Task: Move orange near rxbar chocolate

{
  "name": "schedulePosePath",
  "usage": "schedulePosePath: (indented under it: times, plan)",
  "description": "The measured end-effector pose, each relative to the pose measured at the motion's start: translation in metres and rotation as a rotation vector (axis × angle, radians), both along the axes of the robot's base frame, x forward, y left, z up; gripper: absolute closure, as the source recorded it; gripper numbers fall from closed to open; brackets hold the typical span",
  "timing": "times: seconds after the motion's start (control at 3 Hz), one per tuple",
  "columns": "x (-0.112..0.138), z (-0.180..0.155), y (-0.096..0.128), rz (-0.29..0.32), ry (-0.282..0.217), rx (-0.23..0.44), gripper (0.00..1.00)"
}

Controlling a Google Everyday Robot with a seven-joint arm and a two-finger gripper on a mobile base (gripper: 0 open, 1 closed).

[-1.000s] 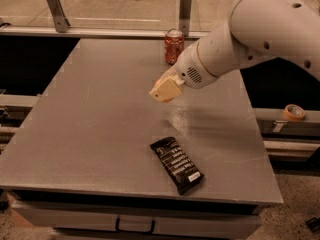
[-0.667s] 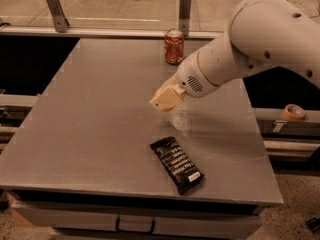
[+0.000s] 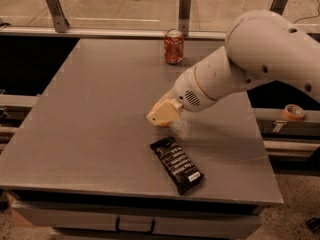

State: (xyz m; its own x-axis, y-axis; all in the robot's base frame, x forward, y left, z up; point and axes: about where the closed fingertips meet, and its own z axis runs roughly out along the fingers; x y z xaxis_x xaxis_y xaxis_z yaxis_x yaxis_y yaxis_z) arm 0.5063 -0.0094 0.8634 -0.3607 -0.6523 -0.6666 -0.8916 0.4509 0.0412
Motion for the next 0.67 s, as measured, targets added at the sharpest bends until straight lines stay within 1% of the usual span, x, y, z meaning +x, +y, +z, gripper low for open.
schedulePosePath:
  times: [0.33, 0.67]
  plan:
    - [-0.0095, -0.0059, 0.0035, 0.005, 0.023, 0.000, 0.60]
    - [-0.0137, -0.0093, 0.0073, 0.013, 0.036, -0.004, 0.36]
